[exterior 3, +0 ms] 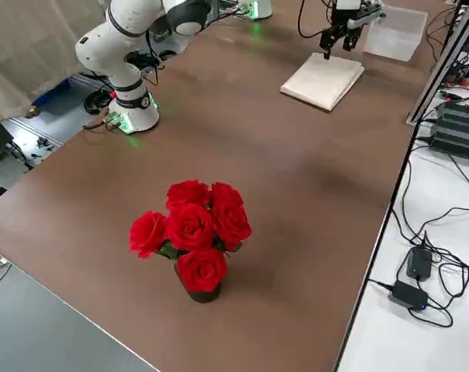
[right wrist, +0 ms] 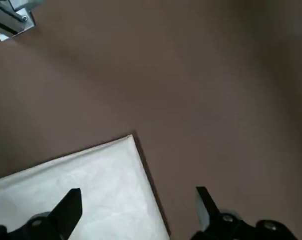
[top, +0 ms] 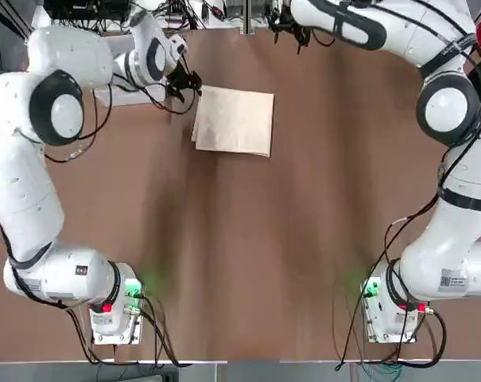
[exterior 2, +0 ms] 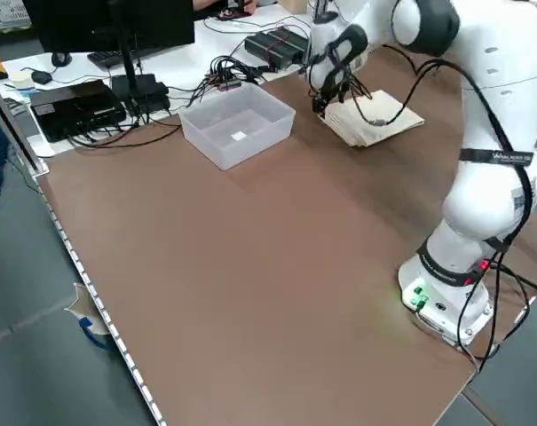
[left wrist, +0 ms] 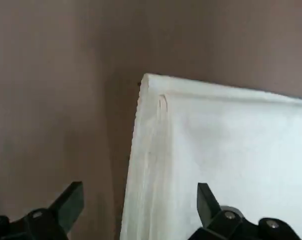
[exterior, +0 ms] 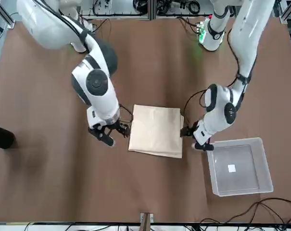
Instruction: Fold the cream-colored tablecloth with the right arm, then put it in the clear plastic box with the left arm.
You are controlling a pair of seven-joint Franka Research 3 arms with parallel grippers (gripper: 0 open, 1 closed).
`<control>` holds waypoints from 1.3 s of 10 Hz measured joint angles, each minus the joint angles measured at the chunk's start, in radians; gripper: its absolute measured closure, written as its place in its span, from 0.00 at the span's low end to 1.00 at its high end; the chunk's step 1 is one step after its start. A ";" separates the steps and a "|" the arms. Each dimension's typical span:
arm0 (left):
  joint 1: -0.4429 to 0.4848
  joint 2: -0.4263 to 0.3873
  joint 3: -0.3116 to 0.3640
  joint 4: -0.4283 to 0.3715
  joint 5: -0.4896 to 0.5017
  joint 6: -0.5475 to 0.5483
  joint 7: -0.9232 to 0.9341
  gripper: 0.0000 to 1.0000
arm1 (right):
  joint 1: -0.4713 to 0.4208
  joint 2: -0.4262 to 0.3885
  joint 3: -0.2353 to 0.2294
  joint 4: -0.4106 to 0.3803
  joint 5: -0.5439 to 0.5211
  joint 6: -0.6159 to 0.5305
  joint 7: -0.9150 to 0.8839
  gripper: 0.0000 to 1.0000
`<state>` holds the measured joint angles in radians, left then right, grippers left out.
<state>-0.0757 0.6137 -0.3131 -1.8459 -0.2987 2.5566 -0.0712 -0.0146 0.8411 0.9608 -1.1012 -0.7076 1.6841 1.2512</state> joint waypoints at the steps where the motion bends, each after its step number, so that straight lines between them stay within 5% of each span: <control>1: -0.001 0.024 -0.012 0.005 -0.001 0.032 -0.005 0.00 | -0.013 0.000 0.002 0.007 0.004 -0.015 -0.027 0.00; 9: -0.004 0.118 -0.025 0.054 -0.001 0.035 -0.034 0.00 | -0.137 -0.006 0.009 0.069 0.045 -0.159 -0.267 0.00; 13: -0.013 0.130 -0.047 0.066 -0.001 0.035 -0.034 0.00 | -0.258 -0.024 0.080 0.078 0.056 -0.164 -0.313 0.00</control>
<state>-0.0890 0.7434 -0.3598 -1.7796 -0.2994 2.5913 -0.1050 -0.2725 0.8168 1.0406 -1.0228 -0.6519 1.5202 0.9382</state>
